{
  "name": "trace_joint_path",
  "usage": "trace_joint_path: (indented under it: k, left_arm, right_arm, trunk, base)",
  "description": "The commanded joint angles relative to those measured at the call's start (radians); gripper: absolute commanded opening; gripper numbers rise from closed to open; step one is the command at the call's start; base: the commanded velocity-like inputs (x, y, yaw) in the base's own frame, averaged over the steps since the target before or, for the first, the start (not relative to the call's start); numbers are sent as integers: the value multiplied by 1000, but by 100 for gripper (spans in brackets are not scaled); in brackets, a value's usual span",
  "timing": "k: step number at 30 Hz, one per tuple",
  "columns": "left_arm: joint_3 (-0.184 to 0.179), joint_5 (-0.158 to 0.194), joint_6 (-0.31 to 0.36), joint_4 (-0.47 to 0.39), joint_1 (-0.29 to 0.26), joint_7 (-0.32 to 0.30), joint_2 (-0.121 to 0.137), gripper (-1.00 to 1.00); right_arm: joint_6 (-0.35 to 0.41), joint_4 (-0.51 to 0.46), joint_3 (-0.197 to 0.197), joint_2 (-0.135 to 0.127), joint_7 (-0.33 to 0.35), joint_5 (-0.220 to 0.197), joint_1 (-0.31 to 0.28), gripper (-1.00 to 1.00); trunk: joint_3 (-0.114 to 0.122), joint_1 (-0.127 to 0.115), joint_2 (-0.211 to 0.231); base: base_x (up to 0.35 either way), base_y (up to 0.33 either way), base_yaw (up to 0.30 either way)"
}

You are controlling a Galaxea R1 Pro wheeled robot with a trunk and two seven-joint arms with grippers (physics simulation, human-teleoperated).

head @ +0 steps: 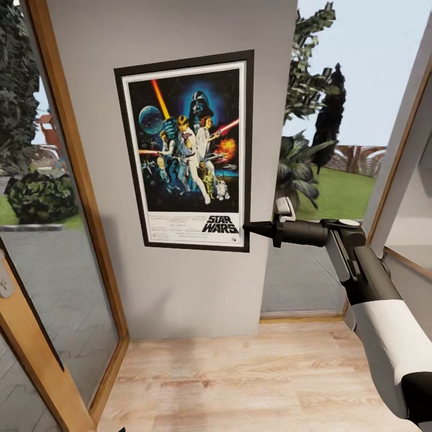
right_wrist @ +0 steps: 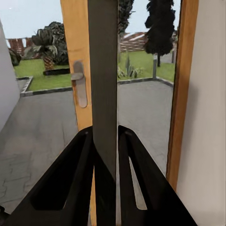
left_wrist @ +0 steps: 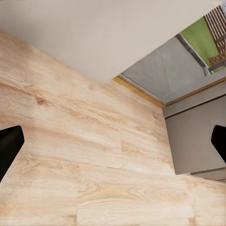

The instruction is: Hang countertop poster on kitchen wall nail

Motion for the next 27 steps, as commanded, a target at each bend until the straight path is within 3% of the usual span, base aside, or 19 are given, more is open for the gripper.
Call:
trace_joint_path:
  k: [1,27]
  left_arm:
    - [-8,7,-5,-1,0,0,0,100]
    - [-8,7,-5,-2,0,0,0,100]
  right_arm:
    - [11,0,2,-1,-1,-9,0,-100]
    - [11,0,2,0,-1,-9,0,-100]
  trunk:
    - [0,1,-1]
    - [0,1,-1]
  base:
    - [180,0,0]
    - [306,0,0]
